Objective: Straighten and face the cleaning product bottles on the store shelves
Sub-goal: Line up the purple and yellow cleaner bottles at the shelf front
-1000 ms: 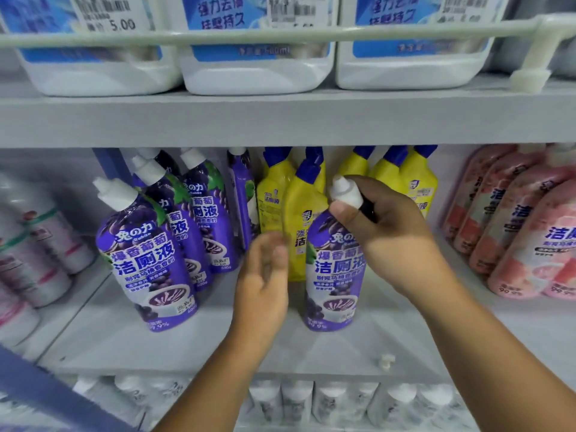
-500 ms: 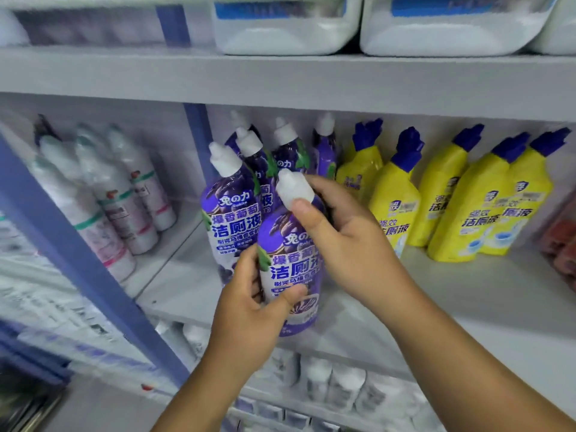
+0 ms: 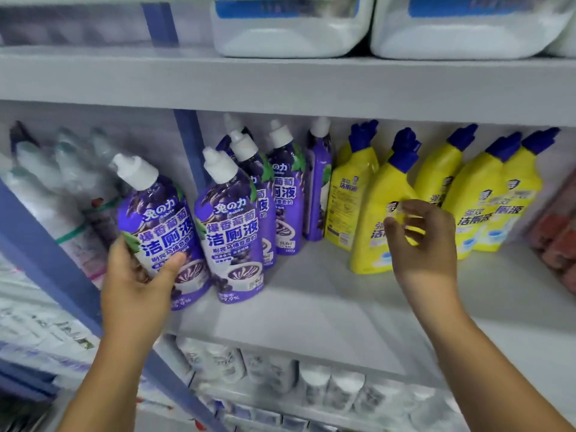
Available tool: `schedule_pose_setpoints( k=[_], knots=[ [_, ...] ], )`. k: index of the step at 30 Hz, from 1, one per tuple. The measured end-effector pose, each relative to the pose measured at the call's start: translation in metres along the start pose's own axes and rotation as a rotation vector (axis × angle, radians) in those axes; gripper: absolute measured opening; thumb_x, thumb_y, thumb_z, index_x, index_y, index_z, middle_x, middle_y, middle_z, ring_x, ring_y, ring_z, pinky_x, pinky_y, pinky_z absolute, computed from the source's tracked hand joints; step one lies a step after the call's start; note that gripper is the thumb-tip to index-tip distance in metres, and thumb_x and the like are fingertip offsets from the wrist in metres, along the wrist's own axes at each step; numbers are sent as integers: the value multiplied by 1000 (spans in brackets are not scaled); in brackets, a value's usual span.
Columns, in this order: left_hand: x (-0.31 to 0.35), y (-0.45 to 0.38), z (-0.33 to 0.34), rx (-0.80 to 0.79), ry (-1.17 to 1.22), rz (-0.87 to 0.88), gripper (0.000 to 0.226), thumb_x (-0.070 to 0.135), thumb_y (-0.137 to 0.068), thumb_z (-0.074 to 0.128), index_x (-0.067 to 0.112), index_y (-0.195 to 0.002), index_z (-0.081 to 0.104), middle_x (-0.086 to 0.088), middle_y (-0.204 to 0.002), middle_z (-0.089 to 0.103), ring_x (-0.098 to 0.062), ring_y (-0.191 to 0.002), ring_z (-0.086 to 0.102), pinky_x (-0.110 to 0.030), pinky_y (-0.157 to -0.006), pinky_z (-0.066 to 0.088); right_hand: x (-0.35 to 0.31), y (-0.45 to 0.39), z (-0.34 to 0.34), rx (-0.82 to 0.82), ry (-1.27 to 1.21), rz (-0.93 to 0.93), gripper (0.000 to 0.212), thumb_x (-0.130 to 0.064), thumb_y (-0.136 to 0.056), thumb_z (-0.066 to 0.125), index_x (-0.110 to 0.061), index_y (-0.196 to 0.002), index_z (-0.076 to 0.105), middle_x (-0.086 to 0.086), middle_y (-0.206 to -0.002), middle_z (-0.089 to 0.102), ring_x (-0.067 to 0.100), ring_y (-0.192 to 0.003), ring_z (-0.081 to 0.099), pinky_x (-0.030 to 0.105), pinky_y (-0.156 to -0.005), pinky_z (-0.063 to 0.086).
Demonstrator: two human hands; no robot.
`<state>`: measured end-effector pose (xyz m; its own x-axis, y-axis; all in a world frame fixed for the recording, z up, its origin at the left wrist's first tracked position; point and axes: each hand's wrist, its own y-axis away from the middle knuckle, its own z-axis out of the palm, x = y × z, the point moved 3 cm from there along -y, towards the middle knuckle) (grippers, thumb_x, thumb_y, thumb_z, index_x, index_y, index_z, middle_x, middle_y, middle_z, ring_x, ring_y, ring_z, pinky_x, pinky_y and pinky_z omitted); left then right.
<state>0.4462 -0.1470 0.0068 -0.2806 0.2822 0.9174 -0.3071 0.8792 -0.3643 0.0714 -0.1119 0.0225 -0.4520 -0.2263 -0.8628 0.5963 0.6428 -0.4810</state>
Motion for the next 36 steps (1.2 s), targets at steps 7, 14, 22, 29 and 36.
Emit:
schedule_pose_setpoints(
  k=[7, 14, 22, 29, 36],
  knots=[
    [-8, -13, 22, 101, -24, -21, 39, 40, -92, 73, 25, -123, 57, 11, -106, 68, 11, -87, 64, -18, -84, 54, 24, -19, 2, -204, 6, 119, 56, -24, -82, 84, -37, -123, 48, -15, -117, 63, -7, -102, 61, 15, -86, 51],
    [51, 88, 104, -203, 119, 238, 20, 30, -88, 68, 26, -107, 63, 4, -102, 71, -6, -95, 66, -17, -85, 51, 34, -29, -5, -396, -41, 216, 39, -22, -79, 86, -23, -113, 66, -13, -98, 75, -7, -84, 68, 11, -62, 52],
    [65, 63, 215, -489, 202, 19, 70, 43, -68, 79, 31, -132, 53, 11, -113, 74, -13, -103, 72, -50, -94, 57, 31, -13, -15, -742, 127, 152, 28, -27, -89, 72, -20, -116, 70, -4, -114, 75, 11, -101, 70, 31, -92, 55],
    [57, 79, 191, -290, 181, 9, 60, 30, -80, 84, 36, -131, 54, 11, -113, 73, -2, -98, 70, -24, -84, 56, 80, -65, -119, -323, 100, 255, 10, -10, -93, 69, -16, -101, 72, 0, -93, 69, -1, -65, 59, 20, -70, 45],
    [60, 92, 191, -179, 98, 14, 55, 12, -93, 71, 27, -141, 49, 13, -113, 70, 11, -92, 66, -7, -77, 50, 106, -92, -128, -204, 145, 211, 40, -29, -83, 81, -23, -117, 59, 2, -116, 63, 16, -99, 63, 19, -81, 50]
  ],
)
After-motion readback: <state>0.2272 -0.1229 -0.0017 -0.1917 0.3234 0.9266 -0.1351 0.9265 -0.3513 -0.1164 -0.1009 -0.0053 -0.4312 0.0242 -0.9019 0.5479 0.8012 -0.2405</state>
